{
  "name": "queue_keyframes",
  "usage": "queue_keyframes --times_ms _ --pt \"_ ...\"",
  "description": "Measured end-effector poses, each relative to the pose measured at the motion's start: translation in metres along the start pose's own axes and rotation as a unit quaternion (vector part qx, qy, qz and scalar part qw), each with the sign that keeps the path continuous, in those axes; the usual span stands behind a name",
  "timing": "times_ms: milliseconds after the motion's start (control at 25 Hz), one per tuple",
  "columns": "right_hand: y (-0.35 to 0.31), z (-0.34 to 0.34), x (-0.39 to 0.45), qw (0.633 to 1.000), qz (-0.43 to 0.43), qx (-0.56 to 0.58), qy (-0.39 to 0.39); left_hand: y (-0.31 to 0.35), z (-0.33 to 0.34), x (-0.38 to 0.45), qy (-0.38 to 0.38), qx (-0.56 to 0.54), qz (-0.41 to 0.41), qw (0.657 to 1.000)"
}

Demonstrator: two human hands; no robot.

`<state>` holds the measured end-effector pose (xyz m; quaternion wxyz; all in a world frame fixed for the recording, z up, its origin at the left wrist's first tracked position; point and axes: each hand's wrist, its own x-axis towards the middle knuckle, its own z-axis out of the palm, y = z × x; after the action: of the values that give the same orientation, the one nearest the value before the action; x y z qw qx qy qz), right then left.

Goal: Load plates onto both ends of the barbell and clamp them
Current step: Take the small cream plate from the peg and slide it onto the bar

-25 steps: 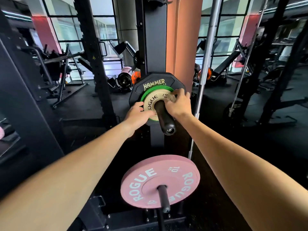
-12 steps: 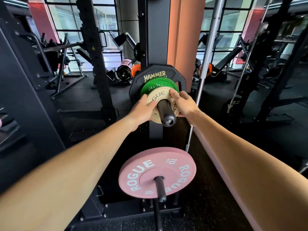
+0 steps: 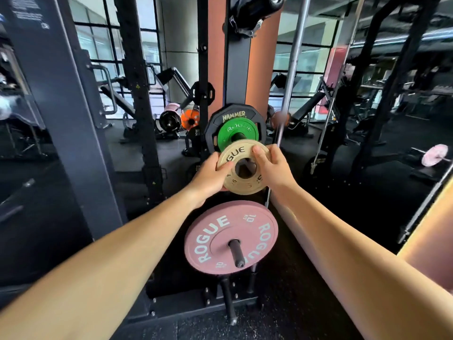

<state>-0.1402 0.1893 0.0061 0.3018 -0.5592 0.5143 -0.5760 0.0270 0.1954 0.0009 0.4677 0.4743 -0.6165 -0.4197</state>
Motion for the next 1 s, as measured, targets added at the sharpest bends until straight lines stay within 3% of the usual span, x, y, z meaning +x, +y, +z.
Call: queue_keyframes --times_ms 240,480,760,1000 --pt "-0.083 0.127 -0.098 0.993 -0.009 0.085 -0.083 0.027 -0.143 -0.131 0.097 0.052 0.008 0.994" --pt "-0.184 0.277 -0.200 0.951 -0.021 0.200 -0.236 0.062 -0.296 -0.260 0.302 0.132 0.033 0.943" --pt "-0.242 0.373 -0.282 0.901 -0.073 0.216 -0.368 0.062 -0.391 -0.354 0.460 0.178 0.040 0.869" --pt "-0.255 0.409 -0.281 0.911 -0.066 0.175 -0.367 0.054 -0.432 -0.347 0.493 0.089 0.017 0.865"
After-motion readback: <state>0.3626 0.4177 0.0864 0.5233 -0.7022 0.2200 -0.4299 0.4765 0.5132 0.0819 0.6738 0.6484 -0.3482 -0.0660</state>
